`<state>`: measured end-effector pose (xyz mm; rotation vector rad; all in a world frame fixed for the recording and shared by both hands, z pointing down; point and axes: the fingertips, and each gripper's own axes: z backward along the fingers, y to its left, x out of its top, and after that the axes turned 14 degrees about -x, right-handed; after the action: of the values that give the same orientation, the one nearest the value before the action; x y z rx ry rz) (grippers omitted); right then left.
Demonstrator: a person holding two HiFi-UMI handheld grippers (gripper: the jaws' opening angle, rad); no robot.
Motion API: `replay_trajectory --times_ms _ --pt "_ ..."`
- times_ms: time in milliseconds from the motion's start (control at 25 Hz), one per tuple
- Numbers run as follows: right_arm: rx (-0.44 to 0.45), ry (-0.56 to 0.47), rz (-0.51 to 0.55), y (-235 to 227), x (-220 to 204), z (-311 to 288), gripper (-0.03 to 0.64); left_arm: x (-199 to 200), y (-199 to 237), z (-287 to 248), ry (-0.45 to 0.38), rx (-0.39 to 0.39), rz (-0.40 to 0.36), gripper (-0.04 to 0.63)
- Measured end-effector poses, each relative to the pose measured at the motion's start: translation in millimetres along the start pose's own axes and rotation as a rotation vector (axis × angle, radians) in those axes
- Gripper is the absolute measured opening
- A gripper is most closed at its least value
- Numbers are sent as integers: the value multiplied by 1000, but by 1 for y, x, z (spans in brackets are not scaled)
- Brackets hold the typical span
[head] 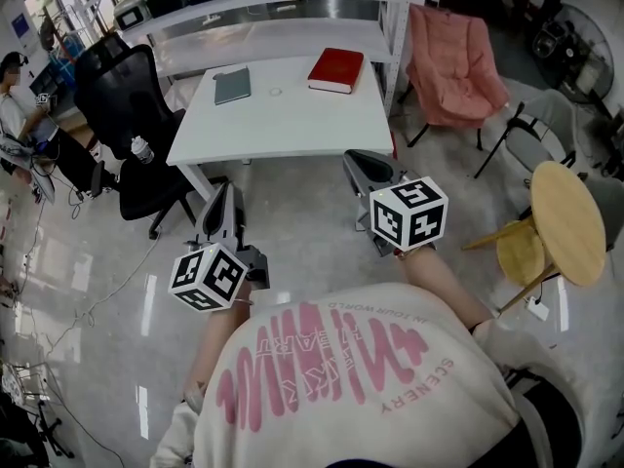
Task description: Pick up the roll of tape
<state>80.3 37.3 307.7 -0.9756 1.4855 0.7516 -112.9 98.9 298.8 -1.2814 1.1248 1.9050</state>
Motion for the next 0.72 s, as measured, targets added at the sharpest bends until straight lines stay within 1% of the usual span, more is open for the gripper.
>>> replay_trajectory --times_ms 200,400,520,720 --pt "-3 14 -15 1 -10 -6 14 -8 9 1 12 6 17 25" --pt "3 21 -59 4 -14 -10 14 -8 15 8 13 16 16 25" --pt "8 40 -64 12 -22 -15 14 -10 22 17 15 24 15 25" --pt "19 105 -48 19 -46 -18 14 -31 33 28 39 51 68 25"
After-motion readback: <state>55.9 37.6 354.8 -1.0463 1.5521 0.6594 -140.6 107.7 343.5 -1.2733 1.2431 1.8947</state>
